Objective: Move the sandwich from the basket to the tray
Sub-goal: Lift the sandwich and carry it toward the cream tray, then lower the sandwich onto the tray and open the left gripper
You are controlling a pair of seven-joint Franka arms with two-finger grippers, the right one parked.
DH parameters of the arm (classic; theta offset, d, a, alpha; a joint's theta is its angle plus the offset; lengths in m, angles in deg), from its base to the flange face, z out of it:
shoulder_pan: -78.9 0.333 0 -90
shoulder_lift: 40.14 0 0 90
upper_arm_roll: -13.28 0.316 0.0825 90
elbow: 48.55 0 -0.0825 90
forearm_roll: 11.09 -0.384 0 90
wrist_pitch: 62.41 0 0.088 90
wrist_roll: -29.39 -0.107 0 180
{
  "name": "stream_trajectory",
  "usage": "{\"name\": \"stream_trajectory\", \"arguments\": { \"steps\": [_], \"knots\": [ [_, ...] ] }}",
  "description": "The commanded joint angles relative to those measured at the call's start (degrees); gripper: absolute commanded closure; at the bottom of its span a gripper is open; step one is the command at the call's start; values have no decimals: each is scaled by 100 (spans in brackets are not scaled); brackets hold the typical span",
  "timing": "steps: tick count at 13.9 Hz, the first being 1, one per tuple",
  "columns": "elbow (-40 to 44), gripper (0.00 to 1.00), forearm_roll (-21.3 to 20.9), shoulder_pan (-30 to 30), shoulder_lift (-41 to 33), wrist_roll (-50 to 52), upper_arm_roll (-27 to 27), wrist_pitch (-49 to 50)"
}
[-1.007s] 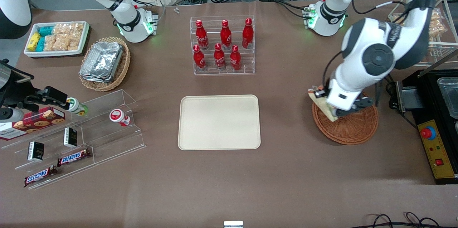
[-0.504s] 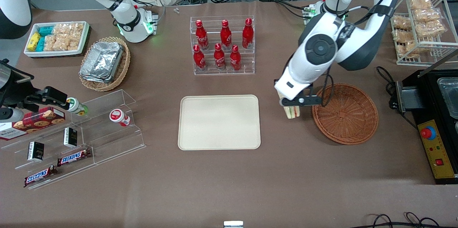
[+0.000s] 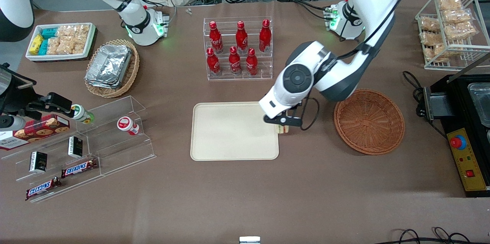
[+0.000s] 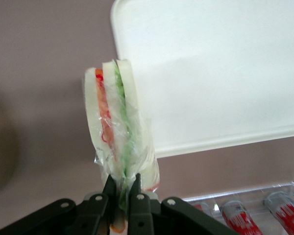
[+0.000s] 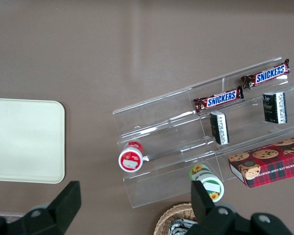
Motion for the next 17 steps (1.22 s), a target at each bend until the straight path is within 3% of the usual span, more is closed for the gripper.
{"name": "stream_trajectory", "arguments": {
  "steps": [1,5,14,15,16,17],
  "knots": [
    [288,100,-312,-256,458,140,26,-70],
    [288,100,-768,-274,758,140,17,-553],
    [297,100,-822,-413,1136,132,26,-958],
    [306,94,-813,-528,1111,175,69,-949],
    [332,63,-822,-537,1093,376,96,-940],
    [341,3,-848,-538,1084,621,96,-923]
  ]
}}
